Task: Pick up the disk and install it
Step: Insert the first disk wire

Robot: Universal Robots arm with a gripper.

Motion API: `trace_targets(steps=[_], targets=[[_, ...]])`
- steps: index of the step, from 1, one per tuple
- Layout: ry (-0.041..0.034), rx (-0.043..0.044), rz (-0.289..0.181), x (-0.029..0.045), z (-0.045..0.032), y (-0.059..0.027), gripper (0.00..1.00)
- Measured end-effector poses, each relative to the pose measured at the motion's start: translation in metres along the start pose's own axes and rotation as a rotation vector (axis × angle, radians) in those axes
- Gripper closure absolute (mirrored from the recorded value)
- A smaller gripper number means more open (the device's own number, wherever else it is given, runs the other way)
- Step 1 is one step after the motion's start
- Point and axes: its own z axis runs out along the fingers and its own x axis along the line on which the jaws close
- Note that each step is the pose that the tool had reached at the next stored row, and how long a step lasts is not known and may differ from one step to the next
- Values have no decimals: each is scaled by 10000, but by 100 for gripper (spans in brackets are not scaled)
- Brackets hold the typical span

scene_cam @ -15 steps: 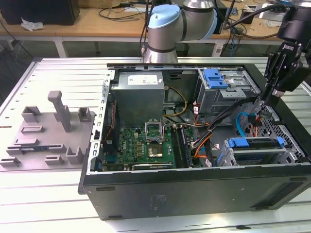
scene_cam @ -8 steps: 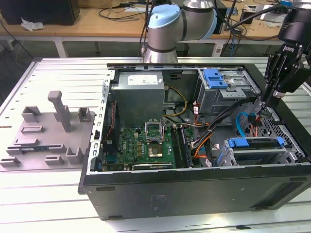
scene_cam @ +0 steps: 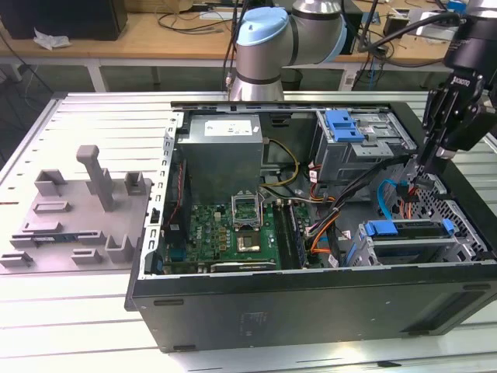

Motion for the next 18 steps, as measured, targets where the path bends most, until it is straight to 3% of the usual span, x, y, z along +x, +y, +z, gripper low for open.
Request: trace_targets(steps=[18], targets=[[1,0,0,-22,107,-13,65]])
